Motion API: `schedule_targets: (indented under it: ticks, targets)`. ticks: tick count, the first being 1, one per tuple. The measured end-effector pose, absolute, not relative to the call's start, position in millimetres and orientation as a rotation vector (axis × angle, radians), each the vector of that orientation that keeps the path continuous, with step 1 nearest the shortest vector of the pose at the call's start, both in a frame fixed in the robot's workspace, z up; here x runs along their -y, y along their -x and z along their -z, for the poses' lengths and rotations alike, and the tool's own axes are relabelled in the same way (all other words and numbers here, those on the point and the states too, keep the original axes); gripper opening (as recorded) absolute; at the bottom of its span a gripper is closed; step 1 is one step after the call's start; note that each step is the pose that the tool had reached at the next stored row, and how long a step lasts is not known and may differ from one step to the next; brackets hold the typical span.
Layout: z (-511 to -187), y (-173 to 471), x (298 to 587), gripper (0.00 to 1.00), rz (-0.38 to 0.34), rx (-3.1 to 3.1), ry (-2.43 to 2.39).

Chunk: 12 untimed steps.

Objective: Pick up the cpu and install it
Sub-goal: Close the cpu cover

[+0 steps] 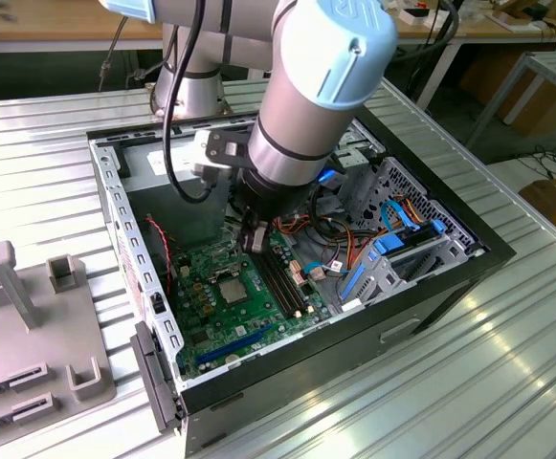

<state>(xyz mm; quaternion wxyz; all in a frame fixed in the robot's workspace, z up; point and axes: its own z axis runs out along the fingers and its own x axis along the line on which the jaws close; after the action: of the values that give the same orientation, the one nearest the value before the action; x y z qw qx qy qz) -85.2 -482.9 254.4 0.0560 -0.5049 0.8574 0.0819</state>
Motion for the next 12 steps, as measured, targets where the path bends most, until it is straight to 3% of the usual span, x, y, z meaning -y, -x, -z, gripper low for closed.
schedule_targets:
  ticks: [12]
  targets:
    - [-254.4, 85.2, 489.7, 0.11, -0.249, -2.602, 1.532]
